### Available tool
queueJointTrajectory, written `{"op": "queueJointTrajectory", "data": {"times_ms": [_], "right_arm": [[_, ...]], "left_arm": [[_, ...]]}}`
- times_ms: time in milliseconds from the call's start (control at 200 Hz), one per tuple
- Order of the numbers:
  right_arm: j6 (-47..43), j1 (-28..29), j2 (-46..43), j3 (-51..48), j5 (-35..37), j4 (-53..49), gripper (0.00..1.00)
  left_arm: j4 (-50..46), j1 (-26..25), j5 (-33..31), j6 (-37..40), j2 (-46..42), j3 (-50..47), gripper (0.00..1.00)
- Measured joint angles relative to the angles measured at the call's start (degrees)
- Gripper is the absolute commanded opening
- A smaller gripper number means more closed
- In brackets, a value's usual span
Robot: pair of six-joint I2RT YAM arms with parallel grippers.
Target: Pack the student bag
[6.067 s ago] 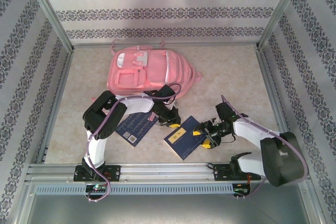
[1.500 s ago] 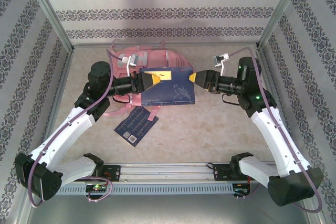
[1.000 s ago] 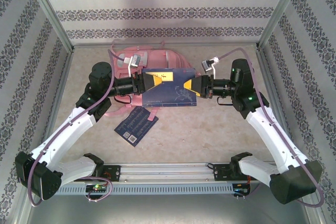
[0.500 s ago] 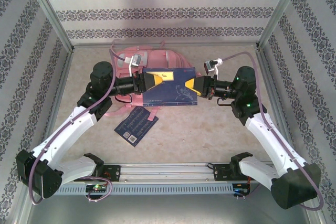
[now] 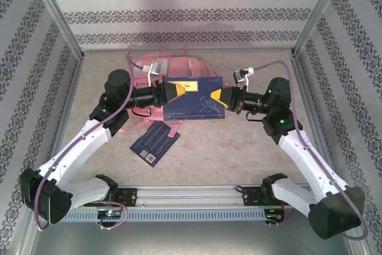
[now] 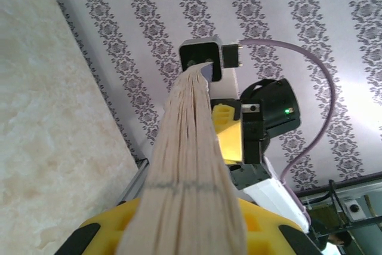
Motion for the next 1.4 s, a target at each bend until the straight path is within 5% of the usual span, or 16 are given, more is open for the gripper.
{"op": "queueJointTrajectory", "data": {"times_ms": [105, 300, 435, 580, 894, 1099, 1404], "right_arm": [[-2.1, -2.3, -2.5, -0.9, 2.5, -4.1, 0.0], [-12.1, -11.5, -10.7, 0.3, 15.2, -25.6, 0.0], [-19.3, -13.4, -12.1, 4.5, 24.3, -39.4, 0.0], [-24.2, -13.6, -12.7, 7.3, 34.4, -52.4, 0.0], [-25.9, -13.8, -16.5, 7.3, 40.7, -64.0, 0.0], [-25.8, -13.8, -20.5, 7.3, 41.3, -66.6, 0.0], [-25.8, -13.8, -20.7, 4.9, 41.2, -66.9, 0.0]], "left_arm": [[-8.2, -1.2, -3.0, 3.8, 1.8, 2.9, 0.63], [-25.9, -1.2, -12.9, 11.0, 8.7, 12.7, 0.7], [-32.2, -1.1, -17.9, 13.8, 12.2, 14.9, 0.68], [-38.9, -1.0, -24.6, 17.9, 28.7, 33.0, 0.62], [-46.0, 0.9, -31.5, 24.6, 54.4, 56.0, 0.56], [-46.2, 3.8, -30.5, 24.5, 61.5, 62.4, 0.51], [-40.5, 4.2, -21.8, 21.7, 65.9, 62.5, 0.27]]}}
